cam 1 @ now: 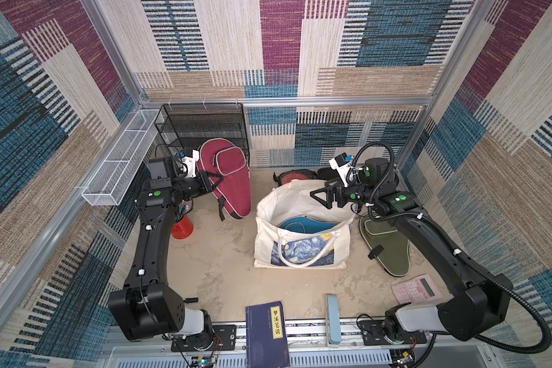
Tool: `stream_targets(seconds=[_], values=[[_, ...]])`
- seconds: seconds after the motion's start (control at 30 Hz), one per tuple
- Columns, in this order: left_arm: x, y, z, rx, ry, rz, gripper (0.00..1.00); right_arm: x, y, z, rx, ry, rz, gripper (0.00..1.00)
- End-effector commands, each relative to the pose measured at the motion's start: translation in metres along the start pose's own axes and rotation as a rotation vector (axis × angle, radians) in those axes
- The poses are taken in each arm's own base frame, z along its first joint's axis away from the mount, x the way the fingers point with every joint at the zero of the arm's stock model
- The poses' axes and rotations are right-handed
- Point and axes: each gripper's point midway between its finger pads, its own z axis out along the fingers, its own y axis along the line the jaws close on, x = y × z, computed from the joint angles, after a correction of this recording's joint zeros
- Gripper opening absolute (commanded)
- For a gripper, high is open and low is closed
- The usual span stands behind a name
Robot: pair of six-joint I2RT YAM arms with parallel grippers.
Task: Remove the ping pong set from the canvas bag
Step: Place the ping pong set at the center of the board.
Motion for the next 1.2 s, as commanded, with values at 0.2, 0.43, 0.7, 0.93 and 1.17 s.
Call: stream_targets(seconds=[0.2,0.43,0.7,0.93,1.17], values=[[0.015,0.055,0.047,-0.055,0.01,-0.096,0.0,0.002,0.0,0.002,-0.01,0.008,-0.007,0.99],[0.028,0.063,0.079,-0.057,0.066,-0.112,0.0,0.001,-0.002,0.006,-0.009,0.015,0.008,0.99],[0.049,0.075,0.119,-0.107,0.141,-0.134,0.0,-0.001,-0.002,0.006,-0.008,0.014,0.005,0.99],[0.062,0.096,0.147,-0.202,0.174,-0.144,0.0,0.001,-0.003,0.007,-0.008,0.018,0.005,0.99],[0.065,0.107,0.177,-0.214,0.189,-0.165,0.0,0.003,-0.002,0.005,-0.006,0.017,0.002,0.99]])
